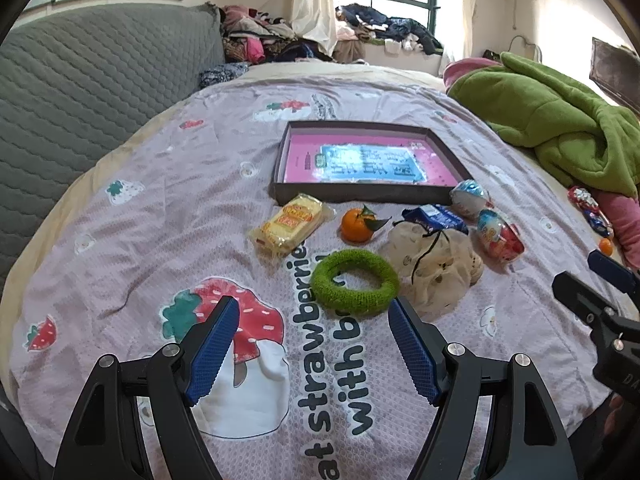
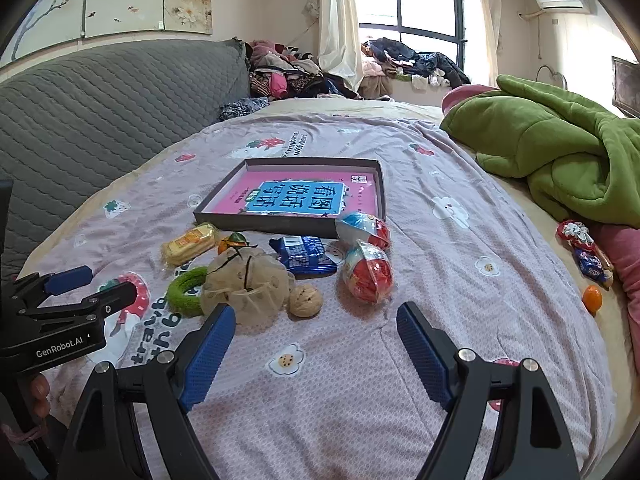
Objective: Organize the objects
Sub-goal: 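Move the left gripper to the green fuzzy ring while the right gripper approaches the red-and-white egg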
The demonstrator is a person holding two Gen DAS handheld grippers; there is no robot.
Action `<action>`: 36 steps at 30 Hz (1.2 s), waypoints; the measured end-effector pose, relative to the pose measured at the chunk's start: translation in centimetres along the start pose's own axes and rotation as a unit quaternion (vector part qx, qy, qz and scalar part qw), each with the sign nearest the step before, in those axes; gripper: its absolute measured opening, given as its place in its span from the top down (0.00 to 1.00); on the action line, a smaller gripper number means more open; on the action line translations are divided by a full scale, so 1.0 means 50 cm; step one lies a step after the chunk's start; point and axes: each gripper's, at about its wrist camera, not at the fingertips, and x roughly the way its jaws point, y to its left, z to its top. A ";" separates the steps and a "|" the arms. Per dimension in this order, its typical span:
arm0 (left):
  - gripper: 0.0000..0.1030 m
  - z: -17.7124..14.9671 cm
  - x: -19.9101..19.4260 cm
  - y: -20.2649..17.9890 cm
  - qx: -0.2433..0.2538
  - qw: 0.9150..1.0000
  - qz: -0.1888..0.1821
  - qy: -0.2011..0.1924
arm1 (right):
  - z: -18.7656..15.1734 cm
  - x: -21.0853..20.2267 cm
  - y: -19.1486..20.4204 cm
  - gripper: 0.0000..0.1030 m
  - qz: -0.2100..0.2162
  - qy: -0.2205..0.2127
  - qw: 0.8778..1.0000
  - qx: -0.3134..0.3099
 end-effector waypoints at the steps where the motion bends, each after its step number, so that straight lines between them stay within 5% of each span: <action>1: 0.24 0.000 0.007 0.001 0.000 1.000 0.000 0.004 | 0.000 0.004 -0.003 0.20 -0.001 0.001 1.000 0.001; 22: 0.24 0.038 0.116 0.025 -0.022 0.998 0.000 0.055 | 0.023 0.087 -0.051 0.20 -0.012 0.028 0.999 0.018; 36: 0.24 0.050 0.211 0.025 -0.025 0.994 0.013 0.102 | 0.044 0.210 -0.100 0.20 -0.028 0.088 0.995 0.025</action>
